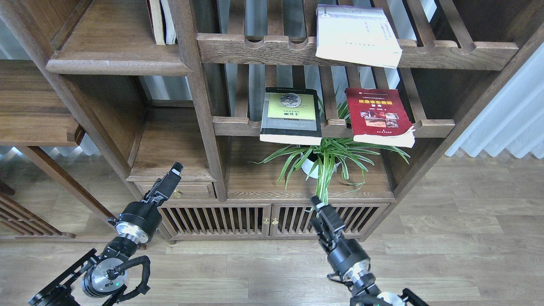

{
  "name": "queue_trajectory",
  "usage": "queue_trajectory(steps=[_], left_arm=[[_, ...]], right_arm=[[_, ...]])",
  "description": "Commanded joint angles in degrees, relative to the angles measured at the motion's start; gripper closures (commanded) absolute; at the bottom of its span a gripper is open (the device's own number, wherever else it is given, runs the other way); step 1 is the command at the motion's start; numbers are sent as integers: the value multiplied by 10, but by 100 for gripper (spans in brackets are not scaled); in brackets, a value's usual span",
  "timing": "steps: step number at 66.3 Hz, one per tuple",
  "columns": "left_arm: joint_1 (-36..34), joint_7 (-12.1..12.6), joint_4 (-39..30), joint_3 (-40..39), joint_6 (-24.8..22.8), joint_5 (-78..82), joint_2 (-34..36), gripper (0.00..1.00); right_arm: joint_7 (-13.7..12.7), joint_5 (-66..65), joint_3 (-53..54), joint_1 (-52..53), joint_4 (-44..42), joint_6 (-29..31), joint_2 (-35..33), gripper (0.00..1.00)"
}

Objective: Organize books on shelf
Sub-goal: 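Move the right gripper up toward the red book on the middle shelf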

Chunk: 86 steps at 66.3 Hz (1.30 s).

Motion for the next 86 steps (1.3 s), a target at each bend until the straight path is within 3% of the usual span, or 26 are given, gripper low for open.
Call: queue_trajectory(steps=[1,16,26,40,66,86], left_arm=[[1,0,0,-2,-2,0,0,0],[7,-1,-1,-22,-4,0,0,0],[13,-1,-2,-25,-4,0,1,0],[18,-1,-2,-32,-5,-1,2,0],[23,0,-2,-35,-5,0,1,0],[22,-1,-2,-41,-4,0,-3,0]], right_arm=[[-1,-1,-12,-2,-7,2,0,0],[-1,-1,-4,36,-22,2,-4,0],[-1,1,-3,121,-73,2,-21,0],[0,3,-2,132,-69,2,-60,0],[-4,-4,-26,135,-69,2,-70,0],[10,48,37,172,-85,2,-38,0]])
